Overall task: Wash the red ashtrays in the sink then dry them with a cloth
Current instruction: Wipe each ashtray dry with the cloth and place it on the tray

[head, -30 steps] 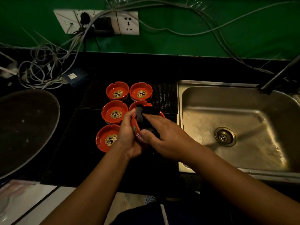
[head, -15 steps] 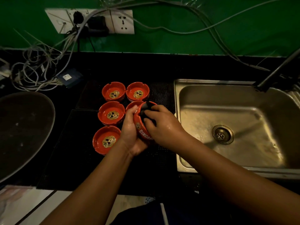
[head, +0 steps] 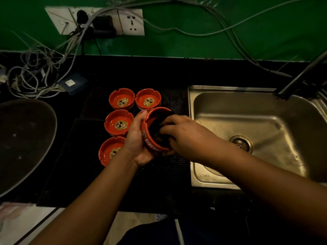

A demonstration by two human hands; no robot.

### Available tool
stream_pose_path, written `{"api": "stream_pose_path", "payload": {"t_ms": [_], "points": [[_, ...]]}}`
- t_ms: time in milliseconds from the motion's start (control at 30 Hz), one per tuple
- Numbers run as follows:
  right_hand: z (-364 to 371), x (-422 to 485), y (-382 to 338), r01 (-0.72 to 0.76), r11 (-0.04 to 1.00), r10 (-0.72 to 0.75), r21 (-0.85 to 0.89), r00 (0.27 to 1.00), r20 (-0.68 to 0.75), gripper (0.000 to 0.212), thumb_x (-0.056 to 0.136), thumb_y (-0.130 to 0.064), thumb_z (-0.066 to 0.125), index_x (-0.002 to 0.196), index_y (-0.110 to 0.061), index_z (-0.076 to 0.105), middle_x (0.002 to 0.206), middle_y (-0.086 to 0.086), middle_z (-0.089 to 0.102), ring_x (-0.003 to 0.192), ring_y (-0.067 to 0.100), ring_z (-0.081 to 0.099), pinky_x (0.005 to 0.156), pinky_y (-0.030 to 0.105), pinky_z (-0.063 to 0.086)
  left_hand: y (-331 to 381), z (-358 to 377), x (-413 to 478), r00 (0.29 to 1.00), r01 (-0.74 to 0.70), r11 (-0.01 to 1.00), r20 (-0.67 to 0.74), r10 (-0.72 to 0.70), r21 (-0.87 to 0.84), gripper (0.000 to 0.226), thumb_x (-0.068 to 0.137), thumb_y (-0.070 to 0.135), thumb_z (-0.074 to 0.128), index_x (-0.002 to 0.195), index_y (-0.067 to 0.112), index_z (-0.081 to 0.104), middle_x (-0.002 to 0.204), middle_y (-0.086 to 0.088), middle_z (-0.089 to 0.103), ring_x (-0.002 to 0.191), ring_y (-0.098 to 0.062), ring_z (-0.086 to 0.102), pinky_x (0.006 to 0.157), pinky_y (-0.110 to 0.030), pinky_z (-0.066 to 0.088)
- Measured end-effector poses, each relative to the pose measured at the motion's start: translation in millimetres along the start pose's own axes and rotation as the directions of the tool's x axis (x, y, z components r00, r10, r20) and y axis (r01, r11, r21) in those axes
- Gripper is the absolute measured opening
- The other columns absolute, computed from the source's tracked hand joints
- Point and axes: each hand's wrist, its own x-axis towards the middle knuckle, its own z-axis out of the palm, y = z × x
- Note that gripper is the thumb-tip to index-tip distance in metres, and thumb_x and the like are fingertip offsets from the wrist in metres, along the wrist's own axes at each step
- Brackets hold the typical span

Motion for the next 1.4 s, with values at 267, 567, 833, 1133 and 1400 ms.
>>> {"api": "stream_pose_path", "payload": {"t_ms": [267, 567, 833, 1133, 1400], "points": [[6, 6, -4, 0.045, 0.961, 0.03, 0.274, 0.964, -0.264, 0.043, 0.093, -0.014, 0.053, 0.136, -0.014, 0.051, 0.145, 0.005, 0.048, 0.13, 0.024, 0.045, 0.103, 0.025, 0.035, 2, 5, 2, 1.0, -0.003, 1.0, -0.023, 0.002, -0.026, 0.062, 0.09, 0.063, 0.032, 0.113, 0.017, 0.067, 0.11, -0.015, 0.069, 0.096, -0.029, 0.068, 0.076, -0.049, 0.054], [6, 10, -1, -0.027, 0.997, 0.039, 0.07, 0.986, -0.163, 0.035, 0.096, -0.026, 0.044, 0.128, -0.013, 0.045, 0.127, 0.01, 0.054, 0.104, 0.03, 0.057, 0.084, 0.035, 0.047, 6, 10, 3, 0.999, -0.041, 0.997, -0.032, 0.043, 0.071, 0.055, 0.092, 0.057, 0.035, 0.111, 0.017, 0.066, 0.101, -0.014, 0.071, 0.09, -0.027, 0.068, 0.072, -0.043, 0.055], [-14, 13, 1, -0.339, 0.741, 0.276, 0.579, 0.941, 0.198, 0.027, 0.095, -0.028, 0.048, 0.114, -0.012, 0.059, 0.101, 0.008, 0.065, 0.088, 0.023, 0.064, 0.077, 0.036, 0.057, -7, 16, 7, 0.988, -0.143, 0.976, -0.03, 0.15, 0.166, 0.054, 0.083, 0.055, 0.043, 0.113, 0.015, 0.062, 0.093, -0.011, 0.071, 0.086, -0.024, 0.068, 0.072, -0.04, 0.056], [8, 11, 10, -0.303, -0.482, 0.148, 0.822, 0.896, 0.418, 0.033, 0.096, -0.028, 0.045, 0.105, -0.001, 0.061, 0.088, 0.015, 0.068, 0.073, 0.022, 0.068, 0.07, 0.031, 0.058, -18, 22, -3, 0.963, -0.201, 0.969, -0.152, 0.222, 0.144, 0.048, 0.094, 0.052, 0.037, 0.12, 0.017, 0.055, 0.092, -0.008, 0.071, 0.082, -0.022, 0.068, 0.059, -0.035, 0.055], [13, -2, 48, -0.061, -0.572, 0.284, 0.818, 0.921, 0.267, 0.051, 0.087, -0.053, 0.055, 0.117, -0.012, 0.062, 0.109, 0.013, 0.069, 0.09, 0.026, 0.068, 0.079, 0.047, 0.056, -5, 10, -12, 0.919, -0.32, 0.817, -0.052, 0.391, 0.479, 0.051, 0.09, 0.048, 0.045, 0.138, 0.041, 0.031, 0.128, -0.003, 0.047, 0.107, -0.025, 0.057, 0.071, -0.04, 0.056]]}}
